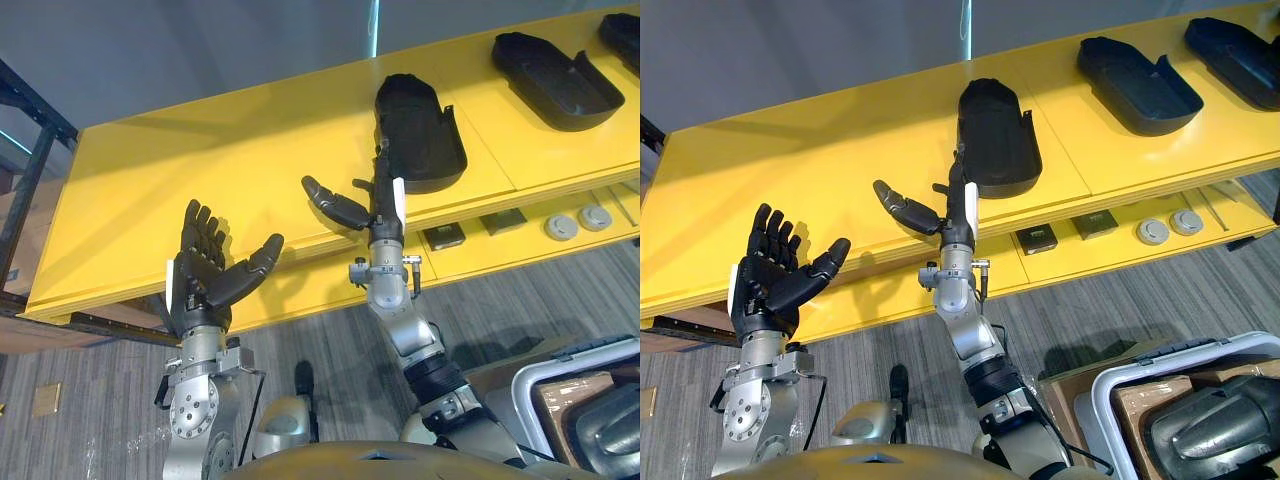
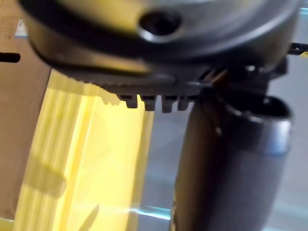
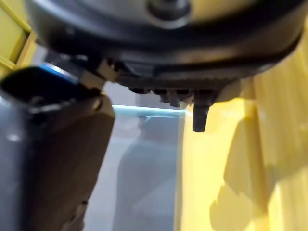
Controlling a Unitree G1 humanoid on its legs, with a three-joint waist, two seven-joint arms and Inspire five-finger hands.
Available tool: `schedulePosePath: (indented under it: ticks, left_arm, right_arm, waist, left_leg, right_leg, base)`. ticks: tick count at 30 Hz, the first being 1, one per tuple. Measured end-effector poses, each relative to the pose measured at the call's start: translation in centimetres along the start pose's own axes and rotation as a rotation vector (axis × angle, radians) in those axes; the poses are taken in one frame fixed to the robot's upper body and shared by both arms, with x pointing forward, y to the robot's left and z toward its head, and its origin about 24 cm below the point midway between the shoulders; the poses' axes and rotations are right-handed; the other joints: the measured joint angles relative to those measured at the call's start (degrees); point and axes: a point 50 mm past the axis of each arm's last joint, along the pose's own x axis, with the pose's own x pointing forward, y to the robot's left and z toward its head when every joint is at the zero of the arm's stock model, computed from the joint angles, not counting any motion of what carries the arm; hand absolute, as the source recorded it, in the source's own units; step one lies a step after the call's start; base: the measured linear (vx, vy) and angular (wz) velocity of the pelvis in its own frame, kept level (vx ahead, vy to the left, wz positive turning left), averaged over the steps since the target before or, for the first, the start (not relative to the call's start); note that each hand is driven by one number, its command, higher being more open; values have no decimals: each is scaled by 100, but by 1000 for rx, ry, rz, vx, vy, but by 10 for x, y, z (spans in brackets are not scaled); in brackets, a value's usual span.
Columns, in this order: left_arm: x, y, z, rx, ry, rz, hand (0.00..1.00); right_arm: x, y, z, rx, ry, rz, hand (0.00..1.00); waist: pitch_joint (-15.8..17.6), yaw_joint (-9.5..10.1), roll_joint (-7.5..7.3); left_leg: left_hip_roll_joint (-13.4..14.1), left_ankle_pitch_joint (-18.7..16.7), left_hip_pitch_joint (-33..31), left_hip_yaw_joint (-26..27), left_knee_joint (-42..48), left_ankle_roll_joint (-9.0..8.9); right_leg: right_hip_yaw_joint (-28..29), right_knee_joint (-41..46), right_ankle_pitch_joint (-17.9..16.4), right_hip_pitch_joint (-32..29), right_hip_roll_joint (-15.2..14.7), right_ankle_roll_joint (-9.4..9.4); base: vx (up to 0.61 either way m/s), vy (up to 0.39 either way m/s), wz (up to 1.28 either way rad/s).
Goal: Walk over and take three plastic housings, then place them on the shelf
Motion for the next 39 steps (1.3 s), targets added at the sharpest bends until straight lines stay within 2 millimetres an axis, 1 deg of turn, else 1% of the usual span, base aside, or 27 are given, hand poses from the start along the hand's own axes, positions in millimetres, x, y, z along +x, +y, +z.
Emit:
schedulePosePath:
  ticks: [3,4,5,6,7,8,10,12,14,15,16,18,19,21,24,26,28,31,33,36,37,39]
  left_arm:
    - [0,0,0,0,0,0,100]
    - [0,0,0,0,0,-1,100]
    - [0,0,0,2,0,-2,100]
    - [0,0,0,2,-1,-4,100]
    - [1,-1,0,2,-2,-9,100]
    - [1,-3,0,0,-4,-16,100]
    - [2,-3,1,-1,-5,-19,100]
    - [2,-3,1,2,-7,-23,100]
    - [3,-5,2,2,-13,-34,100]
    - [5,-5,3,3,-20,-37,100]
    - [6,-5,4,4,-26,-38,100]
    - [8,-1,6,16,-40,-25,100]
    - [9,1,7,21,-43,-22,100]
    - [9,4,8,33,-47,-15,100]
    - [10,7,9,42,-55,-2,100]
    - [10,6,9,41,-56,-6,100]
    - [11,4,10,71,-66,-19,100]
    - [11,3,11,102,-78,-23,100]
    - [12,4,11,105,-79,-20,100]
    - [12,7,12,113,-84,-10,100]
    - [12,8,13,115,-86,-6,100]
    - [13,14,15,129,-93,16,100]
  right_arm:
    - [-2,-1,-1,11,-11,48,100]
    - [-4,-4,1,54,-13,81,100]
    - [-4,-5,4,134,-11,116,100]
    - [-4,-6,7,183,-12,132,100]
    - [-7,-9,15,269,-31,164,100]
    - [-12,-15,27,351,-74,203,100]
    - [-17,-22,43,425,-142,259,100]
    - [-26,-37,71,458,-283,337,100]
    - [-32,-52,81,459,-343,352,100]
    - [-39,-66,84,449,-369,343,0]
    - [-44,-77,82,440,-369,334,0]
    - [-55,-99,70,386,-321,287,0]
    - [-58,-104,66,370,-301,272,0]
    - [-73,-126,48,319,-200,206,0]
    - [-85,-139,37,297,-134,158,0]
    - [-87,-140,36,290,-124,163,0]
    - [-87,-140,37,286,-133,170,0]
    - [-83,-135,35,290,-146,187,0]
    - [-77,-133,29,265,-140,186,0]
    - [-68,-133,17,274,-103,147,0]
    - [-66,-132,16,276,-99,141,0]
    - [-59,-128,11,248,-82,132,0]
  waist:
    - [0,-41,0]
    - [0,-65,0]
    - [-1,-120,-3]
    - [-1,-133,-3]
    - [-2,-135,-5]
    - [-4,-139,-9]
    - [-12,-167,-24]
    - [-74,-285,-128]
    - [-118,-288,-198]
    - [-141,-303,-250]
    - [-155,-331,-287]
    - [-192,-430,-356]
    - [-190,-441,-368]
    - [-185,-504,-378]
    - [-178,-615,-386]
    - [-174,-715,-393]
    - [-170,-731,-390]
    - [-168,-697,-394]
    - [-155,-673,-403]
    - [-141,-556,-393]
    - [-135,-558,-388]
    - [-128,-513,-383]
  left_leg:
    - [2,-17,40,103,-1,4]
    - [3,-30,49,149,-1,12]
    - [7,-46,46,176,-2,13]
    - [13,-85,45,207,-2,-26]
    - [32,-96,48,275,-1,-27]
    - [50,-96,45,321,-1,-22]
    - [77,-90,45,344,0,-14]
    - [123,-91,59,378,1,-24]
    - [139,-111,68,440,1,-48]
    - [147,-121,72,475,2,-57]
    - [152,-129,75,487,2,-61]
    - [180,-150,87,555,2,-69]
    - [191,-158,98,590,2,-73]
    - [215,-201,130,692,1,-91]
    - [274,-255,147,837,22,-116]
    - [307,-279,100,826,79,-122]
    - [326,-280,74,802,129,-123]
    - [337,-293,56,746,160,-131]
    - [335,-291,53,687,160,-129]
    - [333,-281,17,512,153,-123]
    - [330,-268,-7,456,153,-121]
    - [330,-226,-46,344,137,-123]
  right_leg:
    - [105,-77,56,-6,16,6]
    - [154,-122,83,-14,25,4]
    - [173,-190,132,-13,40,-1]
    - [208,-212,149,-28,52,-2]
    - [266,-281,184,-43,85,-27]
    - [299,-327,226,-56,108,-10]
    - [316,-381,250,-52,144,-18]
    - [356,-389,250,-59,192,-28]
    - [429,-399,250,-95,212,-29]
    - [459,-410,251,-108,223,-30]
    - [467,-421,254,-108,230,-34]
    - [514,-473,279,-111,271,-57]
    - [548,-484,288,-120,287,-59]
    - [642,-516,302,-144,316,-62]
    - [776,-580,332,-206,388,-77]
    - [769,-582,329,-208,414,-82]
    - [759,-580,330,-212,427,-85]
    - [719,-577,331,-186,434,-86]
    - [635,-589,329,-138,432,-87]
    - [475,-602,308,-42,430,-113]
    - [433,-608,305,-21,428,-116]
    - [300,-616,299,16,431,-126]
  base:
    - [-33,13,-22]
    - [-51,18,-23]
    - [-41,15,-20]
    - [-36,14,-22]
    - [-24,10,-25]
    - [-14,3,-21]
    - [14,-17,-10]
    - [31,-31,-10]
    - [31,-16,-17]
    - [33,-9,-15]
    - [27,-7,-11]
    - [11,-7,-13]
    - [-5,-4,-25]
    - [-11,-1,-22]
    - [-3,-3,-26]
    - [-1,-11,-8]
    - [16,-17,5]
    - [18,-8,8]
    - [2,-4,17]
    - [-9,-4,25]
    - [-20,-11,34]
    - [-20,-11,26]
